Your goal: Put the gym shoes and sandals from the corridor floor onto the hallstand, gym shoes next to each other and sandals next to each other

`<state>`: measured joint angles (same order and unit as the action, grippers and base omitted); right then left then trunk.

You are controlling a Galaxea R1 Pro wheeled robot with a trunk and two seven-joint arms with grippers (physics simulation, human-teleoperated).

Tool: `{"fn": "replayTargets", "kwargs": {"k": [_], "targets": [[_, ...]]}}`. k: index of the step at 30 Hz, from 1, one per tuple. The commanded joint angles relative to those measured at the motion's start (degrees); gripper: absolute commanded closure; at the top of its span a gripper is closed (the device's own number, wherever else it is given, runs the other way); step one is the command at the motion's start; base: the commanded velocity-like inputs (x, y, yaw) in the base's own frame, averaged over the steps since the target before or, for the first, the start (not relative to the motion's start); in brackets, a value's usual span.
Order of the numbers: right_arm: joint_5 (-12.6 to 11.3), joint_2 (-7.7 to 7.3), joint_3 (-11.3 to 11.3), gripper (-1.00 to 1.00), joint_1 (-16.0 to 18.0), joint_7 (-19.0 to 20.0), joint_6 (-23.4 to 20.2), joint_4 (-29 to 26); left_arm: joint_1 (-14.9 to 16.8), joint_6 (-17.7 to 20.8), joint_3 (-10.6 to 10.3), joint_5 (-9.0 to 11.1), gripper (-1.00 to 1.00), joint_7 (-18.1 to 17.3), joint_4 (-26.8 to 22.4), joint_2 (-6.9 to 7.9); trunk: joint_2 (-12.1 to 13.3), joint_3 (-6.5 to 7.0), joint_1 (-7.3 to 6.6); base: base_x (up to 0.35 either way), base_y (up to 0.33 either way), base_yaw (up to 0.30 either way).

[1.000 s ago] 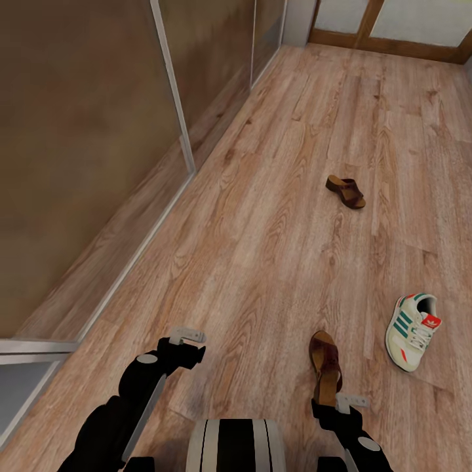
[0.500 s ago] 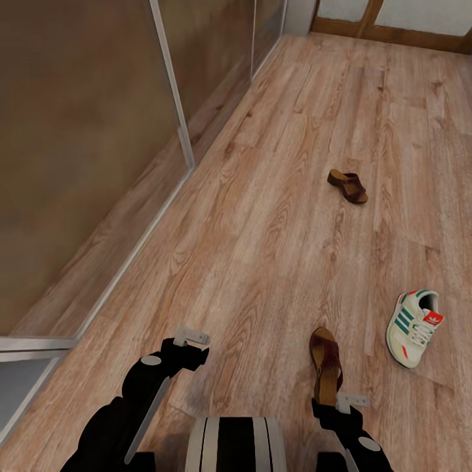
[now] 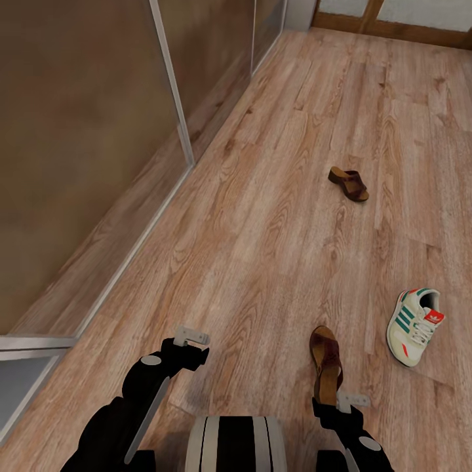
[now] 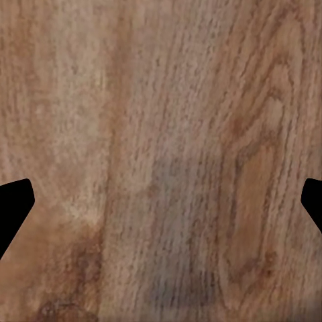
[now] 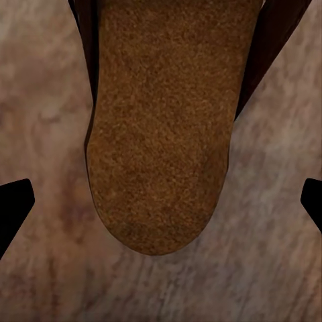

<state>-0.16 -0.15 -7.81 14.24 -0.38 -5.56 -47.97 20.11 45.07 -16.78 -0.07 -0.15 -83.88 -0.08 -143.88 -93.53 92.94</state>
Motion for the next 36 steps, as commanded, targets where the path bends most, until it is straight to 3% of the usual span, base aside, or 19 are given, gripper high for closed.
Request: {"fn": "replayTargets", "kwargs": {"k": [1, 8, 20, 24, 36], "targets": [[-0.02, -0.01, -0.01, -1.00, 0.00, -0.04, -0.33, -0.10, 0.02, 0.28, -0.01, -0.02, -1.00, -0.02, -0.06, -0.01, -0.01, -0.03, -0.01, 0.000, 0.000, 0.000], [-0.02, 0.05, -0.01, -1.00, 0.00, -0.04, -0.33, -0.08, 0.02, 0.29, -0.01, -0.02, -1.00, 0.01, -0.06, -0.01, -0.09, -1.37, 0.15, 0.000, 0.000, 0.000], [-0.02, 0.03, -0.01, -1.00, 0.00, -0.03, -0.33, -0.02, 0.02, 0.29, -0.01, -0.02, -1.00, -0.02, -0.06, -0.01, -0.09, -1.44, 0.15, 0.000, 0.000, 0.000], [-0.02, 0.05, -0.01, -1.00, 0.00, -0.03, -0.33, -0.04, 0.02, 0.28, -0.01, -0.02, -1.00, 0.00, -0.06, -0.01, -0.15, -2.46, 0.25, 0.000, 0.000, 0.000], [-0.02, 0.06, 0.00, -1.00, 0.00, -0.02, -0.33, 0.13, 0.02, 0.29, -0.09, -0.02, -1.00, -0.03, -0.11, -0.01, -0.15, -2.52, 0.25, 0.000, 0.000, 0.000]]}}
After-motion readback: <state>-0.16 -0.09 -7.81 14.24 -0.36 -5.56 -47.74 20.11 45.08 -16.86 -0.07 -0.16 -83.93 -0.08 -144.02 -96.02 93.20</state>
